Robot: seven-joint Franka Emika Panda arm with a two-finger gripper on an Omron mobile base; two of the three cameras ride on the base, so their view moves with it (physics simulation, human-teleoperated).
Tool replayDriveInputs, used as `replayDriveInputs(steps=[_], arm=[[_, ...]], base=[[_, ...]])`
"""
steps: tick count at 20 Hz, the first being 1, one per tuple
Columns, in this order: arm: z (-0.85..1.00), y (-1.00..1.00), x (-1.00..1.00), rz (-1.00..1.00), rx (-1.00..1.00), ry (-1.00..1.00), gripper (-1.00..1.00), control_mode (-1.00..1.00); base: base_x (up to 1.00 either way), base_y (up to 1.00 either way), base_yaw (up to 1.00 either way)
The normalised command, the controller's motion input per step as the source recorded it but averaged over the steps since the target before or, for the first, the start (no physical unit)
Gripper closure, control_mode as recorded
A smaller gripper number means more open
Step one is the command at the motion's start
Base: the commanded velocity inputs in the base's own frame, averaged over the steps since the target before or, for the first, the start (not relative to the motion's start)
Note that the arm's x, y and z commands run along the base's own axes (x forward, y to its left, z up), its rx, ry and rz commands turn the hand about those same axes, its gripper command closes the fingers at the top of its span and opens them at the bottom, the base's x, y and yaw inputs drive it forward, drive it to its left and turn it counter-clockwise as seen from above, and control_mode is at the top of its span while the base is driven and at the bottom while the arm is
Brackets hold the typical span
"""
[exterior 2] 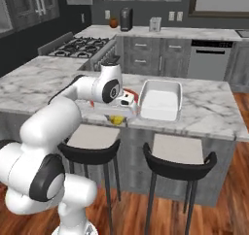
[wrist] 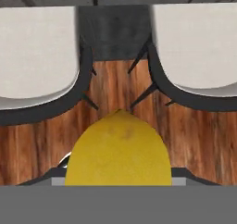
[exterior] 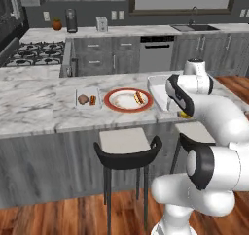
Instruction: Place one cooked food and one vegetable from the large plate to each tupperware container.
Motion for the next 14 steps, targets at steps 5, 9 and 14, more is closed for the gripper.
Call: replayDriveInputs(steps=[5,9,14], arm=[[0.00,0.00,0.00,0.00,0.00,0.00,1.00,1.00],[0.00,0.00,0.00,0.00,0.00,0.00,1.00,1.00],[0.00,0.00,0.00,0.00,0.00,0.00,1.00,1.00]], base=[[0.79,-0.22,0.00],[1.00,-0.10,-0.03],[1.00,-0.90,-0.04]])
